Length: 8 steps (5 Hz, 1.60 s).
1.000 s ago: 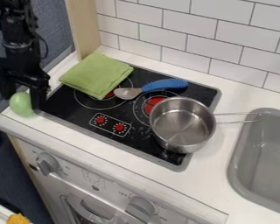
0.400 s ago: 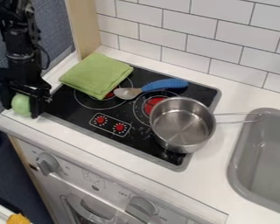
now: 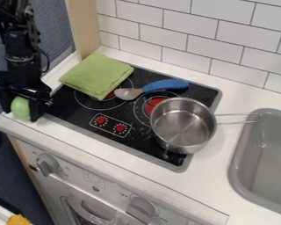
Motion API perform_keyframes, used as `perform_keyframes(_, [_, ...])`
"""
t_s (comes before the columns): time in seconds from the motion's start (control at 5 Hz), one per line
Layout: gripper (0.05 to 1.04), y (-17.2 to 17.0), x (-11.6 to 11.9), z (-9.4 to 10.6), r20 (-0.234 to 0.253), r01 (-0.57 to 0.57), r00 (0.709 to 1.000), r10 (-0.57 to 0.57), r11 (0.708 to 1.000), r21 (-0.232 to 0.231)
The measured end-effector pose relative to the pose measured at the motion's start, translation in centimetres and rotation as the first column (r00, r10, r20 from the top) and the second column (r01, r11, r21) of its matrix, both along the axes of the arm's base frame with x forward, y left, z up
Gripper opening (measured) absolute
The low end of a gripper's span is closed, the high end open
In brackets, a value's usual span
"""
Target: Put the pear on the switch of the burner
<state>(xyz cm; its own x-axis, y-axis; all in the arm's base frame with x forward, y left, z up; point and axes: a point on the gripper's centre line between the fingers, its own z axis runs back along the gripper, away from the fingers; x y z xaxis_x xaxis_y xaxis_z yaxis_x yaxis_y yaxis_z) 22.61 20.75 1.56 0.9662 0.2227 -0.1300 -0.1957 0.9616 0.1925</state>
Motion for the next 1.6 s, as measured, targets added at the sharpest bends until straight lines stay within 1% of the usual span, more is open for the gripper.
perform_keyframes(0.2, [0.838, -0.5, -0.1, 2.9, 0.052, -0.019, 0.998, 0.017, 0.999, 0.041])
perform_keyframes(0.4, [0.838, -1.4, 0.3, 4.4, 0.093, -0.009, 0.996, 0.004, 0.998, 0.055])
perform_keyframes(0.6, [0.837, -2.8, 1.4, 4.9, 0.113, 0.017, 0.993, -0.023, 0.998, 0.057])
perform_keyframes(0.8, [0.836, -4.0, 2.2, 5.6, 0.150, 0.023, 0.988, -0.028, 0.999, 0.032])
perform_keyframes(1.0, [0.836, -6.8, 3.0, 6.2, 0.175, 0.080, 0.981, -0.083, 0.996, 0.028])
perform_keyframes(1.2, [0.836, -10.0, 3.6, 5.6, 0.177, 0.133, 0.975, -0.131, 0.991, 0.002])
perform_keyframes(1.4, [0.836, -12.6, 4.9, 5.2, 0.234, 0.133, 0.964, -0.128, 0.991, -0.005])
perform_keyframes(1.6, [0.836, -13.9, 5.5, 3.2, 0.210, 0.123, 0.971, -0.112, 0.991, -0.043])
